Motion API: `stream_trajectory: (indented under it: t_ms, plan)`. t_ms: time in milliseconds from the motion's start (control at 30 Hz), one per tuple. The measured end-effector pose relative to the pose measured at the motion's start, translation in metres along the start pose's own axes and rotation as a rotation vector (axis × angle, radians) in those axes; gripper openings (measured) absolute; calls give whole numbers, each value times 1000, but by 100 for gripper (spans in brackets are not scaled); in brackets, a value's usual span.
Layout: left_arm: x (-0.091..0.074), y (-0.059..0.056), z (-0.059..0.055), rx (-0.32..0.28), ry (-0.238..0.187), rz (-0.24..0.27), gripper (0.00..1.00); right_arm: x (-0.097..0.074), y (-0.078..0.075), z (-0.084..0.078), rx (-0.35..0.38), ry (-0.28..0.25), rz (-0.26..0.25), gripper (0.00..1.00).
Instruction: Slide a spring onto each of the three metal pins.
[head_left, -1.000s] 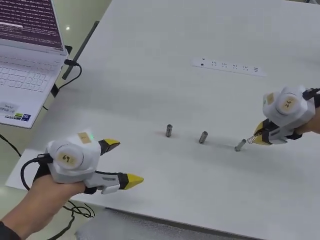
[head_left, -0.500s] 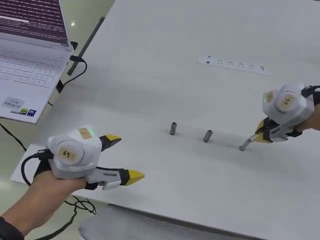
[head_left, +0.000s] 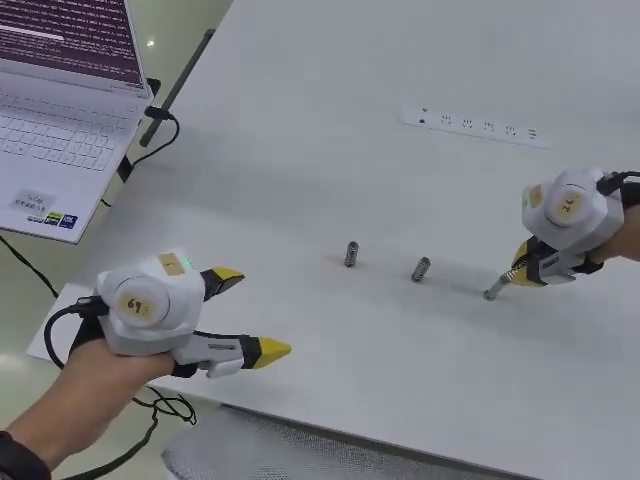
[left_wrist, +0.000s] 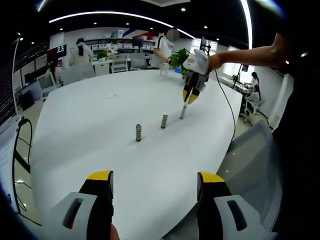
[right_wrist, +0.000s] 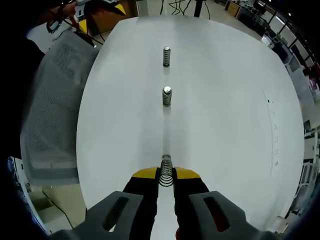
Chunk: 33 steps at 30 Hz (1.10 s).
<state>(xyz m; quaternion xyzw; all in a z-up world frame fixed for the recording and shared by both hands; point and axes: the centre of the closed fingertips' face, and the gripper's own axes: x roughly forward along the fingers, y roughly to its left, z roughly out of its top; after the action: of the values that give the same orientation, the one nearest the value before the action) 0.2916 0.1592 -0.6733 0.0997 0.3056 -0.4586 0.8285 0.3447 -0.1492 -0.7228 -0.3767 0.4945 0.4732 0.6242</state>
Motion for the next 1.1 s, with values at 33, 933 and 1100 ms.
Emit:
stream_trajectory:
  t_ms: [33,933,1100]
  plan:
    - [0,0,0,-1,0,0,64,1,0,0,-3,2,1,9]
    - [-1,5,-2,-15,-3,11,64,24,0,-2,-44,60,24,9]
    - [-1,6,-1,-13,-5,12,64,28,1,-3,-44,64,33,9]
